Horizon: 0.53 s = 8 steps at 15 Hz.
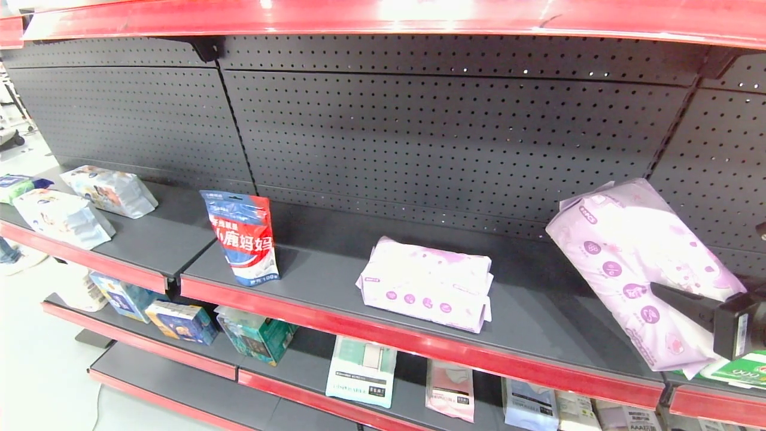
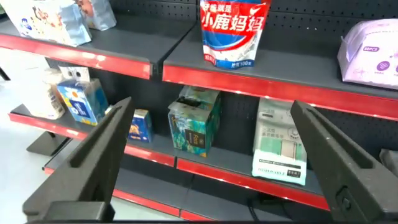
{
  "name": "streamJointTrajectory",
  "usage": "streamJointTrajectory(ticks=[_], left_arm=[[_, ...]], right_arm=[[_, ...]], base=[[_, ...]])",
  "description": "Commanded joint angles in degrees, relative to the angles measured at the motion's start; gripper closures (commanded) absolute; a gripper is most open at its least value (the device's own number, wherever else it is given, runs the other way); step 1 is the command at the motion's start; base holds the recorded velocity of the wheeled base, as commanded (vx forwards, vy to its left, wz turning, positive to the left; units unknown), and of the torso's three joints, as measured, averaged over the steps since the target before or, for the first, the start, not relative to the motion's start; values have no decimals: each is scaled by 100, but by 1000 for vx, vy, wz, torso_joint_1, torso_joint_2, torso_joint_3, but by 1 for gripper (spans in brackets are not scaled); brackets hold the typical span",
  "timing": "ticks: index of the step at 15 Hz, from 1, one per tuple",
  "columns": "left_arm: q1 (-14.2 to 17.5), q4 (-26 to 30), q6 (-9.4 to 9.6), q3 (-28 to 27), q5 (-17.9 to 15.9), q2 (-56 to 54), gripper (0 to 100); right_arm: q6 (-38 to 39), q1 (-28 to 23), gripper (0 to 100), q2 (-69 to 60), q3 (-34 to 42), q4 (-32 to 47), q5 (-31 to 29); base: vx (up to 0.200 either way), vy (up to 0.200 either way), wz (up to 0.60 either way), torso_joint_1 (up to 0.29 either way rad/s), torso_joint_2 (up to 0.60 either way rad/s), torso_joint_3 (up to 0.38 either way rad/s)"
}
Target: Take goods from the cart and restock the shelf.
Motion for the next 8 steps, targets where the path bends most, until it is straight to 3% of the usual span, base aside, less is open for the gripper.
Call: streamJointTrajectory(ticks=[1,8], left_arm=[[1,1,4,2,4,-9,0],[1,1,4,2,4,-9,0]], right_arm=[[0,3,100,24,69,-8,3],[0,3,100,218,95,1,3]], base=[[0,0,0,0,0,0],[0,0,0,0,0,0]])
